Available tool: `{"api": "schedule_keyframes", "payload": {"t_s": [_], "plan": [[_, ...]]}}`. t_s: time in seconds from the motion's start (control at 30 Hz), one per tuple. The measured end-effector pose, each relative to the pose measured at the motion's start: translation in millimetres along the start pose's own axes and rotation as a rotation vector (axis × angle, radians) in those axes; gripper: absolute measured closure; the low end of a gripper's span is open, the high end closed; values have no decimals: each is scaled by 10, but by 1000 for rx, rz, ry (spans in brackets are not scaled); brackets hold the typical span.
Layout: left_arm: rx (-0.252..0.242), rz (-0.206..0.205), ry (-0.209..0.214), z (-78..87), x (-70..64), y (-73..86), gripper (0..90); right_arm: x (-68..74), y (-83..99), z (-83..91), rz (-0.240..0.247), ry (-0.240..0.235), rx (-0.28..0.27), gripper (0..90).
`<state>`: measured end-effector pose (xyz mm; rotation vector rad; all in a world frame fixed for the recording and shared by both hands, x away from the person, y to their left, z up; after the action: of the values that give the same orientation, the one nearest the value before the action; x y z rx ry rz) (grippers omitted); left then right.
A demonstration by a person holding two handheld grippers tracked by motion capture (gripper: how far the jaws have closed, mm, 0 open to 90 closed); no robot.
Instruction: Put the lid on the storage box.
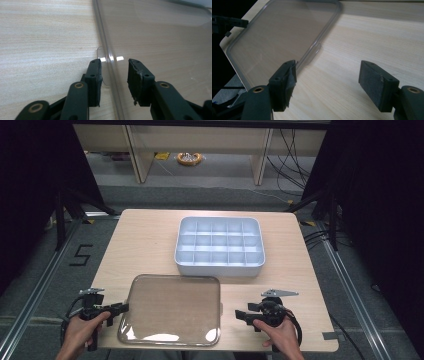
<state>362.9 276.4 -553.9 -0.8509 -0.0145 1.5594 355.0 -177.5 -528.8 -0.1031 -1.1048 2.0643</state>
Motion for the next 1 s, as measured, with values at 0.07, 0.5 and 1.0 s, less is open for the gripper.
{"api": "schedule_keyframes", "payload": {"t_s": [0.07,0.5,1.0], "plan": [[10,-12,12,-16,-42,24,656,7,-5,-42,3,-5,3,345],[68,-89,66,-112,-346,182,679,-12,-73,-241,-144,-36,40,457],[64,-99,88,-136,-419,233,677,-142,-9,-311,-310,-15,-3,466]]}}
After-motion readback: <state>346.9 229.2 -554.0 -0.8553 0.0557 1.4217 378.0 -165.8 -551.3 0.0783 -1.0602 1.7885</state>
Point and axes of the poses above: each handheld gripper's, and its own axes: z roughly backward along the jaws, y roughly out of its underside, x roughly to its left, the point moved 6 cm from there along -z, roughly forward along the jaws, and after that the axes turned 13 degrees about z, right-handed, at the moved point
